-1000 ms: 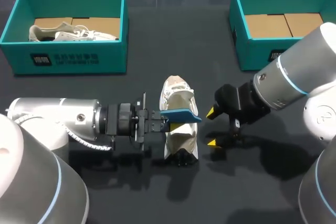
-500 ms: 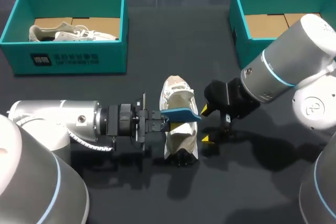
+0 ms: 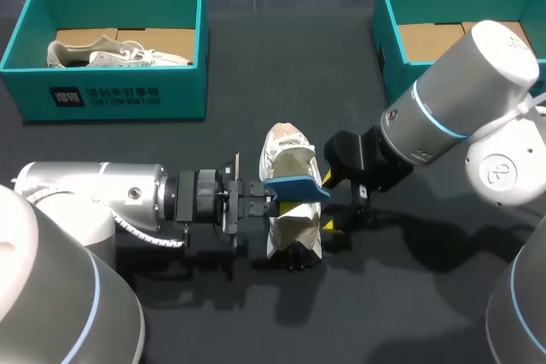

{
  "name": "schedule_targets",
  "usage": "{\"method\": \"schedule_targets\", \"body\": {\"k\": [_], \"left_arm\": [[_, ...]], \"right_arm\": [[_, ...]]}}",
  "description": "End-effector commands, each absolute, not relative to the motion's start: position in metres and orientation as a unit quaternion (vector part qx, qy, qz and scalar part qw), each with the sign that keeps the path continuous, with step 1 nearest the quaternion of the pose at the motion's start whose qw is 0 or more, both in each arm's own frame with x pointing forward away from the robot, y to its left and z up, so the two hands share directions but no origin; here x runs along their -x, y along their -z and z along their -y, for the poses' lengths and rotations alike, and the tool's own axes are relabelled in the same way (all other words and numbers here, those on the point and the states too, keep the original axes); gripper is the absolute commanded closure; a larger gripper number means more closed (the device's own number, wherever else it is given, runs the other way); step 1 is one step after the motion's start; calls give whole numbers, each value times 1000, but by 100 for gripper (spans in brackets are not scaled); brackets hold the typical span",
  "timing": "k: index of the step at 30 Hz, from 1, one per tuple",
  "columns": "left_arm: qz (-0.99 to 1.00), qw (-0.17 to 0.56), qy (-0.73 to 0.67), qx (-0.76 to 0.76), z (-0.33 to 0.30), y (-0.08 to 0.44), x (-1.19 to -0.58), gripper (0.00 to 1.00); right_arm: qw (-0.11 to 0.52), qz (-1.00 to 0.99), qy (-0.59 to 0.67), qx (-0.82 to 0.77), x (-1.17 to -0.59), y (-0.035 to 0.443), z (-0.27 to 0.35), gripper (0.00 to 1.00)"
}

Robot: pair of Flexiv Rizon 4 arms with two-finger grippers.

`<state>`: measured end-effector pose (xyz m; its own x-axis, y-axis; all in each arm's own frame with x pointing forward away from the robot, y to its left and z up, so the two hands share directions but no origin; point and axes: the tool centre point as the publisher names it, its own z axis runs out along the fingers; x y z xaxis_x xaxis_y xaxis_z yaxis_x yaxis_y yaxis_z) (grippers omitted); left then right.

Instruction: Take the shoe out of the shoebox, open the shoe tongue, remove and reinsert the insole, then place the shoe into the shoebox

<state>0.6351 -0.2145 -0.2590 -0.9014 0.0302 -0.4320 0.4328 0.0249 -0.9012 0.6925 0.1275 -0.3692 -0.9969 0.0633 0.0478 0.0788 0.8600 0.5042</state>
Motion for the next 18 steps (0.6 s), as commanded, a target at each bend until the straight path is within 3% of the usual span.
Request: {"method": "schedule_targets", "body": {"k": [1, 18], "left_arm": [[-702, 147, 677, -164, 215, 259, -633, 100], [-710, 141, 673, -152, 230, 276, -645, 100]], "right_arm": [[15, 964, 262, 36, -692, 374, -130, 0], [16, 965, 261, 36, -692, 376, -131, 0]]}}
